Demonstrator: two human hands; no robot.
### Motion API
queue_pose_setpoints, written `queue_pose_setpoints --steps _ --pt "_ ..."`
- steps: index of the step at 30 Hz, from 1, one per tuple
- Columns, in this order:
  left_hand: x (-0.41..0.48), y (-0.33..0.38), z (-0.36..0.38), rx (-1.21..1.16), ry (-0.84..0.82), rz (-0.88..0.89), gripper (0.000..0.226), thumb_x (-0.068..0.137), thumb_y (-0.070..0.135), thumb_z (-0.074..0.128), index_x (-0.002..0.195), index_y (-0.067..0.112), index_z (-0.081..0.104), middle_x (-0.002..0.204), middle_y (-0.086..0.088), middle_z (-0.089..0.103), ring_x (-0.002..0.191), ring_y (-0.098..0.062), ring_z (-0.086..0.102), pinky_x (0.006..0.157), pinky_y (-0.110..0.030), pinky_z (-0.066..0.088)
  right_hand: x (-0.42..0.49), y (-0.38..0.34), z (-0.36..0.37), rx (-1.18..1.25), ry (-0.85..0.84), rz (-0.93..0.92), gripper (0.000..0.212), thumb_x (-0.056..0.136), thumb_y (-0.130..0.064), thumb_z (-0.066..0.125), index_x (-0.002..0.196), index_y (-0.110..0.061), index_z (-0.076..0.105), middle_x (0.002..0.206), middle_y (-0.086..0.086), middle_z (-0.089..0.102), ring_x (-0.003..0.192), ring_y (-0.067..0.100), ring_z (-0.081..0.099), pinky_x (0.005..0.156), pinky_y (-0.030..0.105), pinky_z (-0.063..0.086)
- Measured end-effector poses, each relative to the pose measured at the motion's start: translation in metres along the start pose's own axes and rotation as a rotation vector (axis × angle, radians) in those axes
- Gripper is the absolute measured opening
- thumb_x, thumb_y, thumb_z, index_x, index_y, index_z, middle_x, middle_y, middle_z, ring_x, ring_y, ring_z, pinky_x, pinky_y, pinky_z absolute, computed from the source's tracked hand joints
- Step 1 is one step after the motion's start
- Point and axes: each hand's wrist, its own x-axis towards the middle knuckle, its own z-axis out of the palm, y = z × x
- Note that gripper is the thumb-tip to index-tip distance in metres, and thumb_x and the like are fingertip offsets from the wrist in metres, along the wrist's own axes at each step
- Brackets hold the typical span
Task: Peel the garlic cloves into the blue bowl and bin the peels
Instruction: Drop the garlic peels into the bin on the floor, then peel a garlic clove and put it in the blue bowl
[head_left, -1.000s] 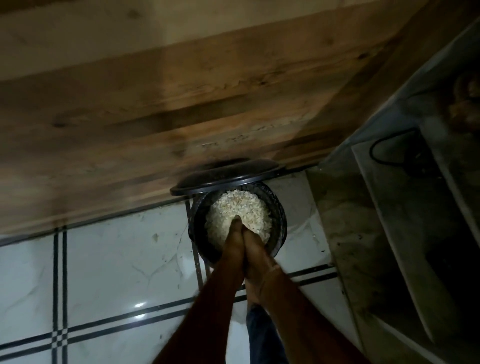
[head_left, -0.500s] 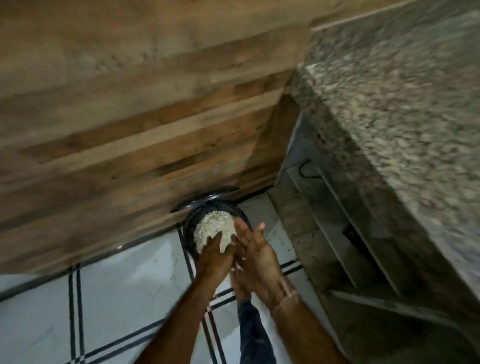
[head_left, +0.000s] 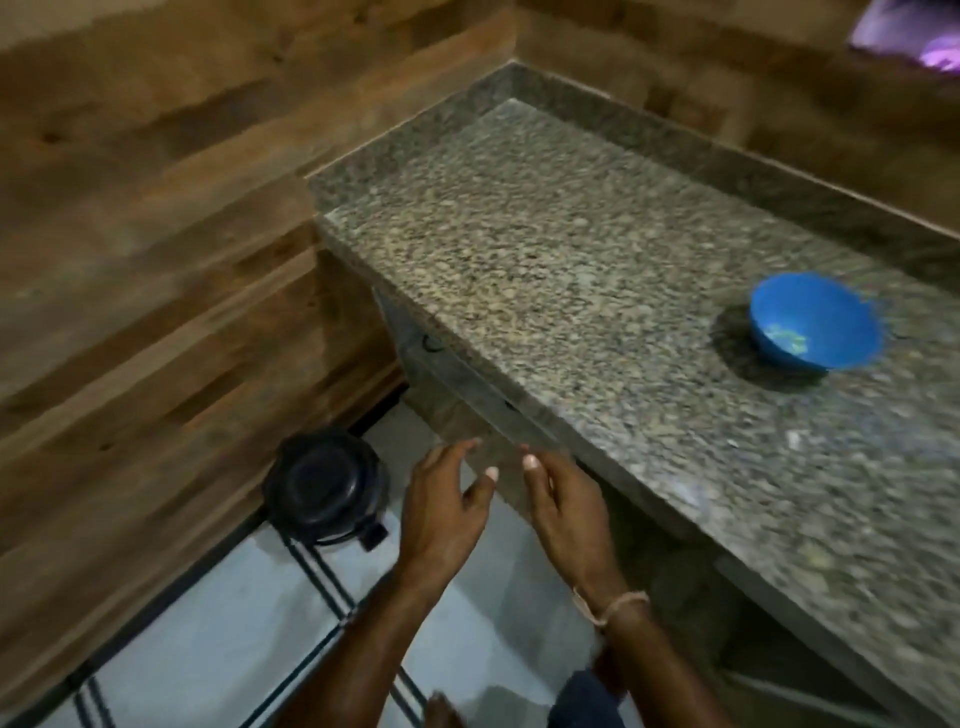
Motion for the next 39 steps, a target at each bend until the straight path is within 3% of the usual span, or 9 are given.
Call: queue_pose_setpoints --steps 5,9,13,18,21,24,29,34,39 --pt "-0.003 0.075 0.084 0.004 -0.100 0.123 0.032 0.098 0.032 0.067 0.129 0.027 0.066 0.133 0.004 0.065 0.124 -0.018 0.058 0.105 -0.039 0.049 -0.025 0.048 -0.113 -0.067 0.144 -0.008 0.025 0.110 -0.038 0.048 0.119 -0.030 0.071 0.115 -0.009 0.071 0.106 0.008 0.063 0.089 0.030 0.051" --pt "-0.001 0.124 0.142 0.015 -0.160 0.188 0.034 0.095 0.021 0.069 0.129 0.027 0.066 0.133 0.006 0.064 0.123 -0.014 0.059 0.103 -0.029 0.048 -0.028 0.096 -0.169 -0.184 0.177 0.038 0.034 0.109 -0.044 0.046 0.126 -0.028 0.070 0.124 -0.008 0.071 0.114 0.010 0.063 0.093 0.030 0.051" --pt "0.008 0.156 0.187 0.027 -0.205 0.209 0.034 0.095 0.025 0.071 0.128 0.025 0.068 0.128 0.006 0.067 0.114 -0.013 0.063 0.095 -0.036 0.055 -0.026 0.131 -0.208 -0.243 0.220 0.066 0.040 0.106 -0.047 0.045 0.127 -0.025 0.070 0.124 -0.005 0.070 0.113 0.015 0.065 0.089 0.036 0.054" --pt "0.040 0.183 0.234 0.166 -0.225 0.247 0.026 0.094 0.014 0.069 0.118 0.022 0.069 0.110 0.004 0.065 0.095 -0.015 0.065 0.077 -0.029 0.052 -0.004 0.181 -0.248 -0.308 0.342 0.179 0.031 0.099 -0.018 0.065 0.130 -0.020 0.066 0.126 0.002 0.065 0.112 0.025 0.066 0.086 0.037 0.057" --pt "0.059 0.186 0.242 0.227 -0.257 0.336 0.019 0.094 0.004 0.066 0.103 0.021 0.066 0.099 0.005 0.056 0.080 0.007 0.056 0.061 -0.011 0.042 0.013 0.191 -0.264 -0.351 0.374 0.231 0.033 0.098 -0.014 0.068 0.130 -0.018 0.065 0.124 0.005 0.062 0.110 0.027 0.063 0.079 0.034 0.052" --pt "0.074 0.184 0.246 0.252 -0.309 0.417 0.025 0.094 -0.002 0.060 0.088 0.022 0.061 0.089 0.008 0.050 0.080 0.019 0.052 0.057 -0.010 0.037 0.029 0.191 -0.272 -0.366 0.332 0.327 0.040 0.093 -0.013 0.073 0.131 -0.015 0.062 0.128 0.006 0.059 0.114 0.027 0.055 0.080 0.035 0.047" --pt "0.088 0.173 0.254 0.410 -0.366 0.558 0.033 0.079 -0.006 0.066 0.084 0.025 0.055 0.085 0.013 0.045 0.080 -0.009 0.042 0.057 -0.026 0.027 0.046 0.188 -0.271 -0.417 0.321 0.418 0.040 0.089 -0.016 0.079 0.125 -0.017 0.061 0.124 0.004 0.052 0.112 0.026 0.047 0.076 0.039 0.050" --pt "0.096 0.176 0.251 0.352 -0.359 0.643 0.030 0.087 -0.007 0.062 0.088 0.022 0.052 0.087 0.005 0.052 0.081 -0.019 0.050 0.062 -0.042 0.047 0.052 0.188 -0.267 -0.400 0.365 0.450 0.044 0.089 -0.018 0.080 0.127 -0.021 0.059 0.126 0.001 0.051 0.111 0.024 0.047 0.072 0.034 0.043" --pt "0.124 0.237 0.255 0.105 -0.249 0.646 0.023 0.094 -0.006 0.055 0.092 0.016 0.052 0.087 0.003 0.053 0.081 -0.017 0.050 0.060 -0.027 0.035 0.054 0.188 -0.265 -0.395 0.397 0.472 0.046 0.090 -0.019 0.079 0.131 -0.021 0.059 0.127 0.001 0.051 0.113 0.024 0.048 0.073 0.031 0.037"
